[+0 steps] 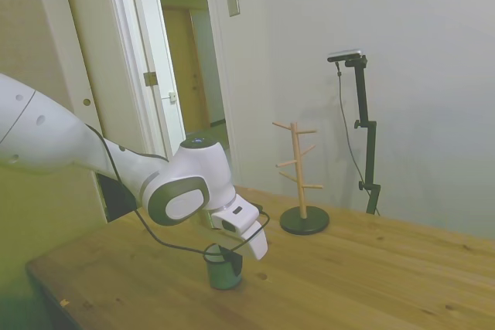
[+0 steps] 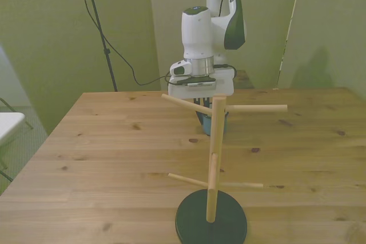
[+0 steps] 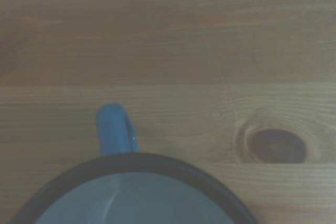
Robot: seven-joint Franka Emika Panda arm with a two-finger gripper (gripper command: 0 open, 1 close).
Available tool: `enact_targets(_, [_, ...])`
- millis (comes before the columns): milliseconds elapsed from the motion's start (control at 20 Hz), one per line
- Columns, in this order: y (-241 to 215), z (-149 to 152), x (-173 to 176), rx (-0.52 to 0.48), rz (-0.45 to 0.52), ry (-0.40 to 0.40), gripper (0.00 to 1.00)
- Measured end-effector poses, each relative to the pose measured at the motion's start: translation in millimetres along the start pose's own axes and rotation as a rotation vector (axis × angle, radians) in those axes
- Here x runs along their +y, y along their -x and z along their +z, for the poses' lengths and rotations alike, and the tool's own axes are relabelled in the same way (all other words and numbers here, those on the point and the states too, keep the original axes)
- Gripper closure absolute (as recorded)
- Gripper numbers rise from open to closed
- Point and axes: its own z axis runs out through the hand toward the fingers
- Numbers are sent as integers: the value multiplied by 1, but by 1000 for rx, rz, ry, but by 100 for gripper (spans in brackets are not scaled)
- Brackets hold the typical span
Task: Unload the mug
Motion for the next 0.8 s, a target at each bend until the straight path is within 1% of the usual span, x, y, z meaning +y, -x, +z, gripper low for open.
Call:
enact_targets(500, [-1, -3, -1, -7, 0, 4, 0])
enact_targets(800, [-2, -21, -4, 2, 0, -4, 0])
